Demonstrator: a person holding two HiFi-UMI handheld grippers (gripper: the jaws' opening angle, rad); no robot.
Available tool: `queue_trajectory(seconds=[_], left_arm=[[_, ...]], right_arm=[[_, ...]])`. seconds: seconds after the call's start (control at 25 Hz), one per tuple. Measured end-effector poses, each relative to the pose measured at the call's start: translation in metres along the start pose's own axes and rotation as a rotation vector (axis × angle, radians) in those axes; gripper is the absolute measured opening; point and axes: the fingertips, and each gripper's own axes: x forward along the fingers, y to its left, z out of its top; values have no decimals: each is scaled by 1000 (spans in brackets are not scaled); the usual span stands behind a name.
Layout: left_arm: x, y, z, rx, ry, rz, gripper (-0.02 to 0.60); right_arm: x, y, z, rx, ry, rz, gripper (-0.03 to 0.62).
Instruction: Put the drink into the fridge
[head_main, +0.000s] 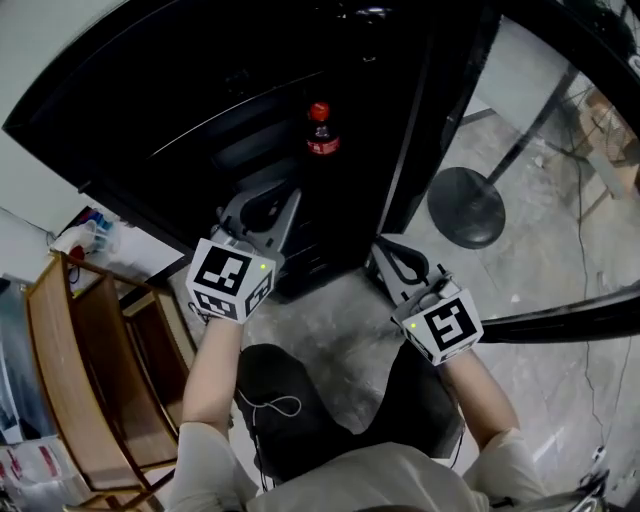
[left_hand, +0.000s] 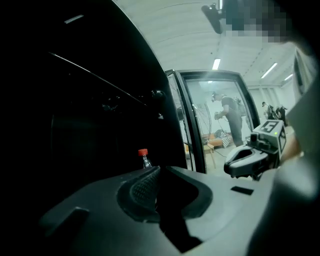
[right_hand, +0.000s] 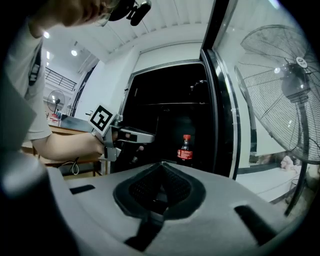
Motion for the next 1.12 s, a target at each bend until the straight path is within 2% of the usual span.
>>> queue_trajectory(seconds=[0.12,0.2,0.36,0.52,0.64,0.84,0.96,1.12], left_arm=[[-7,4,5,5,28,22,14],[-10,3,18,-18,27,16,9],[-31,-9,59,-78,66,28,8],[-59,-26,99,-118,109,54,8],[-84,-39,141,-138,130,83,8],[-123,-73,235,-180,117,137,8],[-144,-110,284,-218,123,129,8],[-176,-152,322,-180,109,171,8]], right_arm=[[10,-1,20,45,5,3,-2],[15,-4,41,75,24,17,-2],[4,-8,88,130,36,56,-2],[-18,-18,120,146,80,45,-2],[-42,-18,154,182,90,54,-2],[-104,-16,223,188,153,84,-2],[-145,-12,265,181,172,92,-2],[-198,-17,302,189,168,81,-2]])
